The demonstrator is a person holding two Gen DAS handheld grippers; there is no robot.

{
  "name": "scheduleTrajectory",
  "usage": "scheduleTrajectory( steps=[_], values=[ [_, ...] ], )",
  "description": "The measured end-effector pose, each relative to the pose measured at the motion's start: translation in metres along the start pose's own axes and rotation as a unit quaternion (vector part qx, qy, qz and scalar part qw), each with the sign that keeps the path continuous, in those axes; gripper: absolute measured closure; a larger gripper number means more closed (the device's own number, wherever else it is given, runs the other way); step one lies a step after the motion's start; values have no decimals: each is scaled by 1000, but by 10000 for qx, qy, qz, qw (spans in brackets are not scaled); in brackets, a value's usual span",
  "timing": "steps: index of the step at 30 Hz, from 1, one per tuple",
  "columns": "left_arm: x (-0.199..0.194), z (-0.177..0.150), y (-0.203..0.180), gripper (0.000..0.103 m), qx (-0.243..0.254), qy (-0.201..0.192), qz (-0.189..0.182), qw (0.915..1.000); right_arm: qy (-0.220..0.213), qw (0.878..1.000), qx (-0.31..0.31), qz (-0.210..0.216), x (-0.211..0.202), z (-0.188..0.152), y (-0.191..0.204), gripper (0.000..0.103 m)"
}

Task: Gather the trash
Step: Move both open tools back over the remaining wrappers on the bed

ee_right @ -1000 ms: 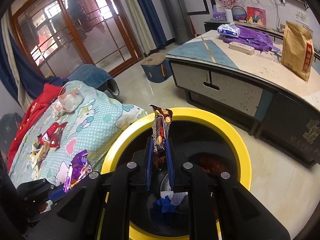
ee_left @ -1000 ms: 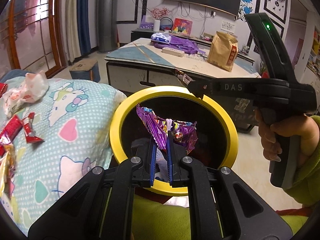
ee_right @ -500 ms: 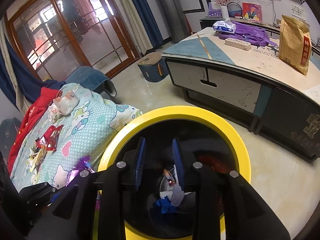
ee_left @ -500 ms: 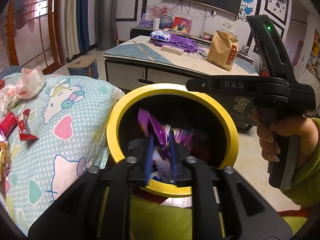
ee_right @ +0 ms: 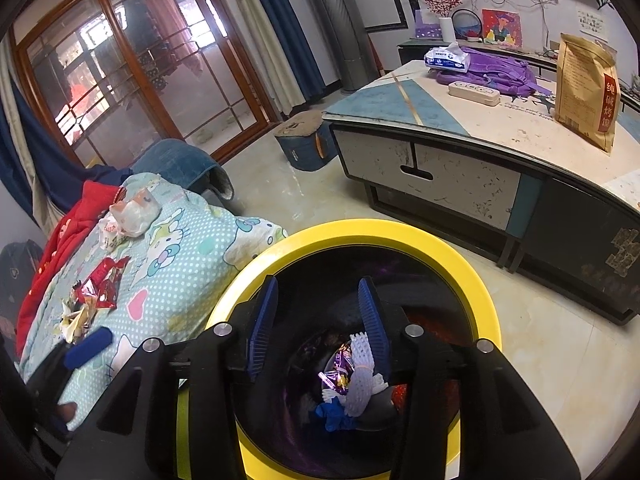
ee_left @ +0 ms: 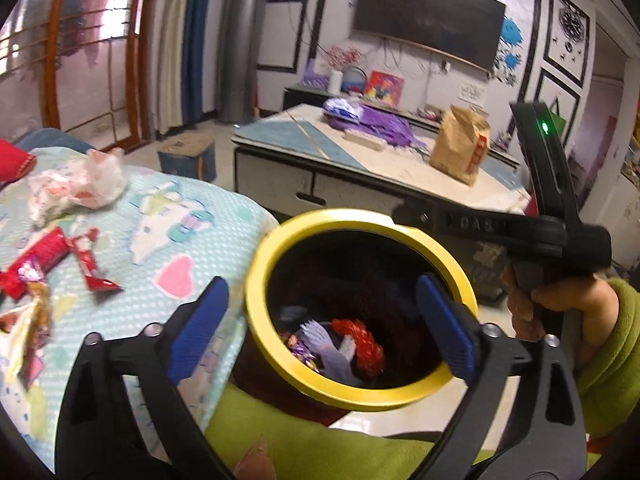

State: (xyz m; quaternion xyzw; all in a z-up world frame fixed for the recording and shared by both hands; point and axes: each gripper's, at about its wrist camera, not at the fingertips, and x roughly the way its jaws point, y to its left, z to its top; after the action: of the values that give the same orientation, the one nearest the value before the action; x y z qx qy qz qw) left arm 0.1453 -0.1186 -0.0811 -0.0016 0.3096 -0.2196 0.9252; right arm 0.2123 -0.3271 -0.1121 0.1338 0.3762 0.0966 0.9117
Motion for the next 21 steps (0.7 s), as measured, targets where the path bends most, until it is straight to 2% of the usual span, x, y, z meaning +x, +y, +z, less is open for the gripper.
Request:
scheduleTrajectory(
  steps=[9, 21],
  values=[
    [-17, 5, 15, 11, -210, -209, 350, 9989, -100, 9999, -110, 43, -5, 0, 11, 56],
    [-36, 10, 42, 11, -575, -478, 747, 9944, -182, 9985, -451, 241, -10, -2, 39, 55]
  ],
)
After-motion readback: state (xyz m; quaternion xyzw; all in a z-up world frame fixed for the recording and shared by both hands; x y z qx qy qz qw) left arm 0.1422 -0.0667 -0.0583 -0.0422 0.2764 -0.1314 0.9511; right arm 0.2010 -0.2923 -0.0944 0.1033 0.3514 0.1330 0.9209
